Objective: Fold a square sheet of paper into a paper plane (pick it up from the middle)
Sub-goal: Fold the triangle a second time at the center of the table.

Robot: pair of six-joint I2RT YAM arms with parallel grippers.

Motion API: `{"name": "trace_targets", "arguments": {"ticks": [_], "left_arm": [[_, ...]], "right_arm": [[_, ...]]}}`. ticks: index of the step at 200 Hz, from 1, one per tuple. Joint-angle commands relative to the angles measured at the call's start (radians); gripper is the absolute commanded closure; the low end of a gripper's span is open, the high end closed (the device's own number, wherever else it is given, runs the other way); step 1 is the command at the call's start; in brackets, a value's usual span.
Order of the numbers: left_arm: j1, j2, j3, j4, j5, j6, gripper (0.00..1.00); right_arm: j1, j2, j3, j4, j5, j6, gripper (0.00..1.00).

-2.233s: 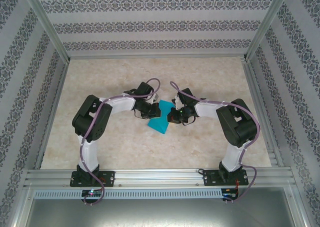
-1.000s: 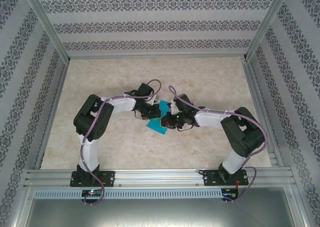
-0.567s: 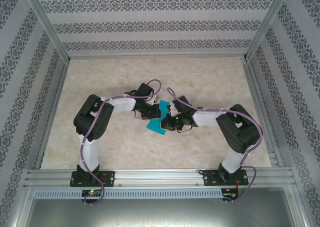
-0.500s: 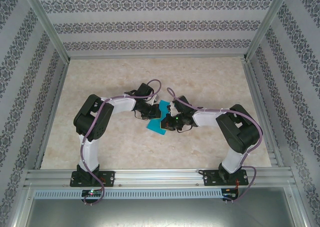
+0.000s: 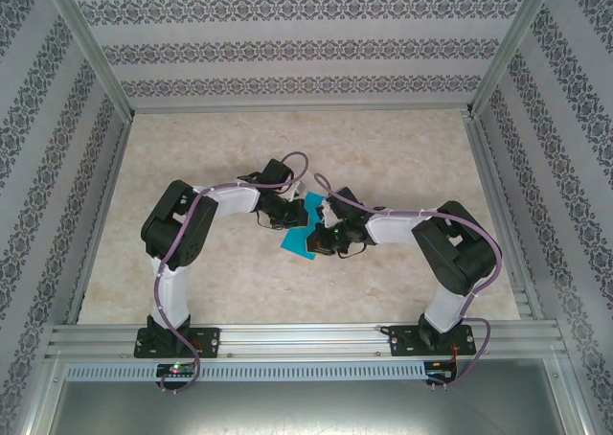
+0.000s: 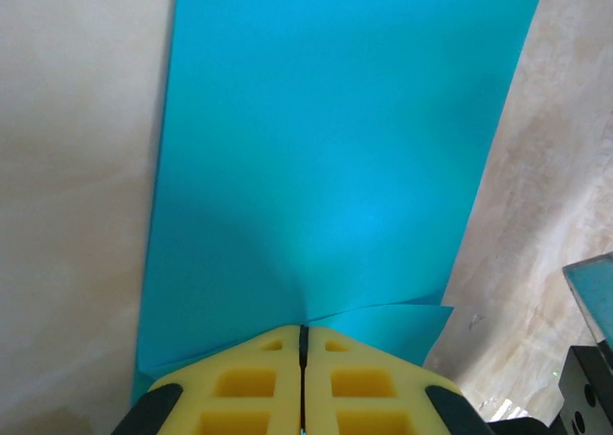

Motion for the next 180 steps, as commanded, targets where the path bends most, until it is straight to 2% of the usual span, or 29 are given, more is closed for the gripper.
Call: {"name": "trace_targets", "arguments": {"ticks": [1,119,180], "left_arm": [[0.005,0.078,-0.046,-0.042,-0.069,0.029,0.91],[0.012,0.091,-0.040,-0.051,-0.063,0.041,0.91],[0.016,0.090,-0.038,-0.061,-0.061,0.053,0.91]], "right_arm": [[0.017,0.008,0.014,-0.027,0.024,-0.026,0.97],[0.054,0.006,-0.005,-0.074,0.062,-0.041,0.97],[0.098,-0.030,-0.070,-0.034,0.059,0.028,0.98]]}}
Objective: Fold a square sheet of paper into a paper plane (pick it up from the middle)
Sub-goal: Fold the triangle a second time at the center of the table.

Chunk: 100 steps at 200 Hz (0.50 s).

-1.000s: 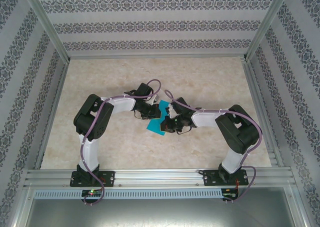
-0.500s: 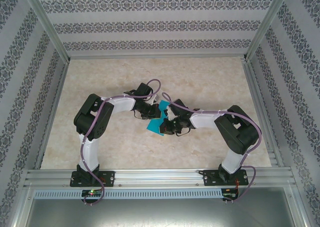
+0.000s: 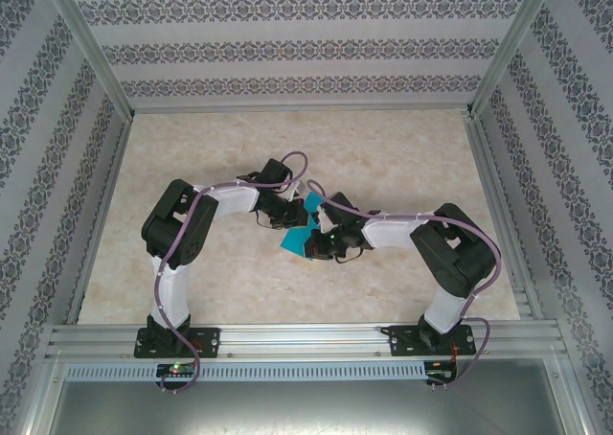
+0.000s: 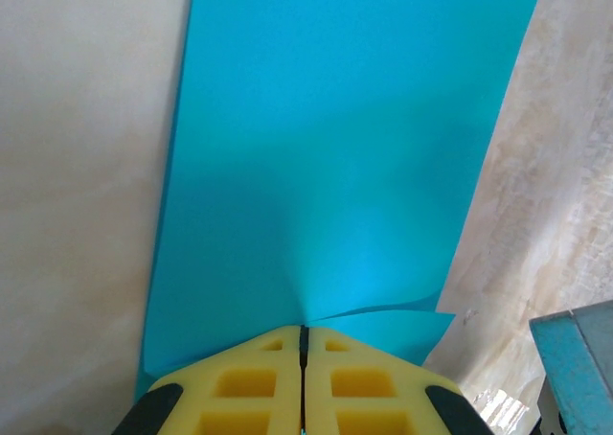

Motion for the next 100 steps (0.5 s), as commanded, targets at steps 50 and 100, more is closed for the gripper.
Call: {"name": "trace_targets", "arguments": {"ticks": [50,100], "left_arm": [[0.008,0.079,-0.038,-0.075,-0.086,0.036,0.92],[0.009,0.067,-0.041,-0.079,-0.086,0.041,0.91]], "right_arm": [[0.034,-0.081,-0.059,0.068,-0.037,0.117,0.98],[-0.052,-0.083,-0.022,0.138,-0.036,0.148,0.98]]}}
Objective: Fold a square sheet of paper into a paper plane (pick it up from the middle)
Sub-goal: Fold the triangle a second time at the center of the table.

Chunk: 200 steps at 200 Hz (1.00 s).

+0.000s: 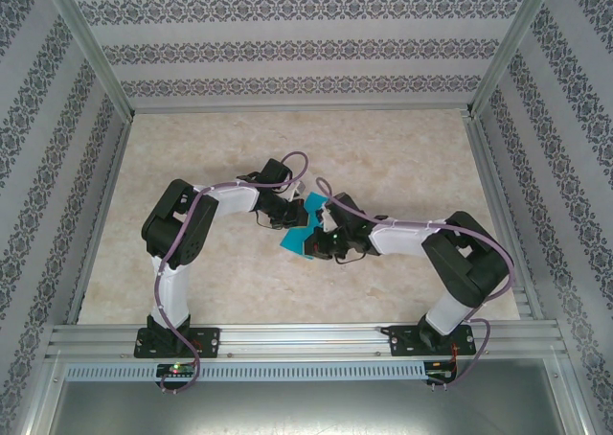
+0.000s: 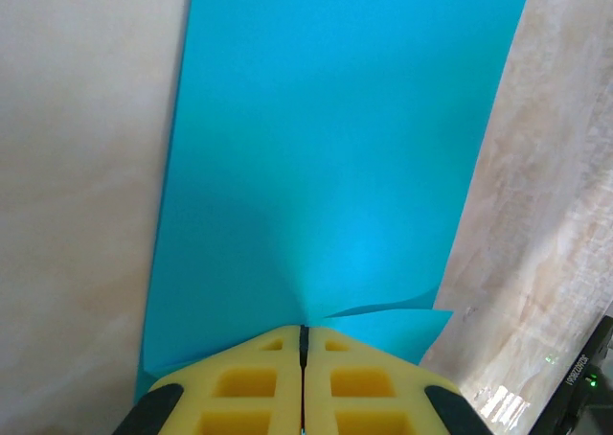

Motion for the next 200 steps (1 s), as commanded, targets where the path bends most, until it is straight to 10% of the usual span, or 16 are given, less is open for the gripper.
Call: {"name": "trace_targets", "arguments": {"ticks": [1,200], "left_arm": [[0.008,0.066,-0.041,-0.079,-0.093,0.031,0.91],[0.014,0.070,-0.022,-0.102,-0.095,0.044,0.91]], "right_arm": [[-0.033,0.004,0.039,0.040,-0.016,0.019,0.98],[0.003,0.089,0.008,-0.143,0.042,-0.119,0.99]]}}
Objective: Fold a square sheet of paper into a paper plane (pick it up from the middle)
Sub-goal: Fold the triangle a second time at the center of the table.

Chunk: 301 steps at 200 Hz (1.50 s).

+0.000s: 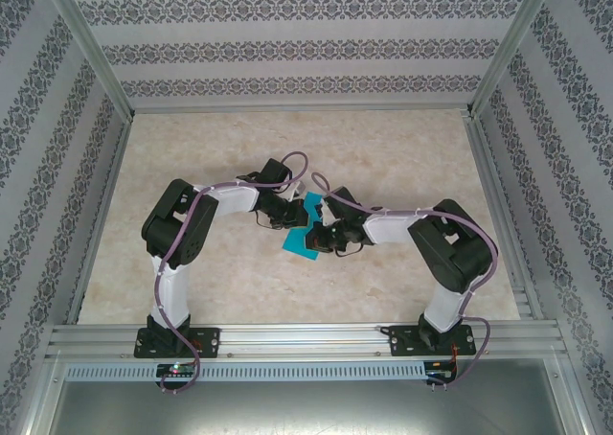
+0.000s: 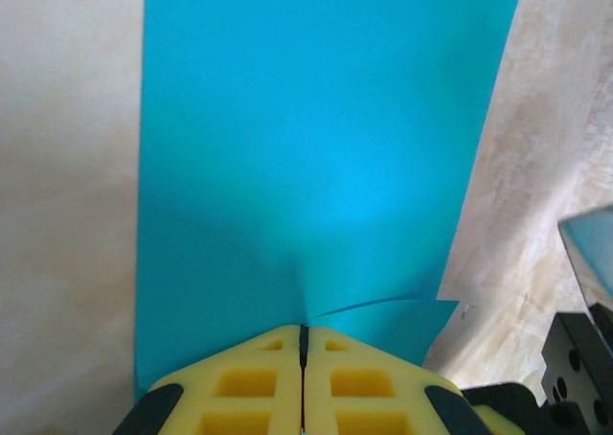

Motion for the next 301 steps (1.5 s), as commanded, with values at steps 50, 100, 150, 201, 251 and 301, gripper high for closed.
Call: {"name": "trace_targets", "arguments": {"ticks": [50,100,150,201,251,301], "left_arm": [[0.009,0.071,-0.021,-0.106,-0.100,0.044,0.91],[0.009,0.065,-0.016,-0.112,-0.095,0.040,0.91],[0.009,0.053,-0.027,-0.106,-0.091,0.034,0.91],[0.009,0.045,-0.019,-0.124,-0.090,0.040,0.92],[0.009,0.042,-0.013,-0.138,-0.094,0.050,0.92],[0.012,0.052,-0.003,-0.140,-0.095,0.049,0.92]], "right_arm": [[0.060,-0.069,-0.178,-0.010,0.019,0.039,0.99],[0.056,-0.159,-0.141,-0.008,-0.009,0.058,0.99],[-0.008,-0.072,0.003,0.028,-0.062,0.037,0.99],[-0.033,0.070,0.080,-0.009,-0.080,-0.030,0.99],[-0.044,0.043,-0.010,-0.035,-0.056,-0.061,0.99],[-0.033,-0.058,-0.162,-0.016,-0.038,-0.038,0.99]]}}
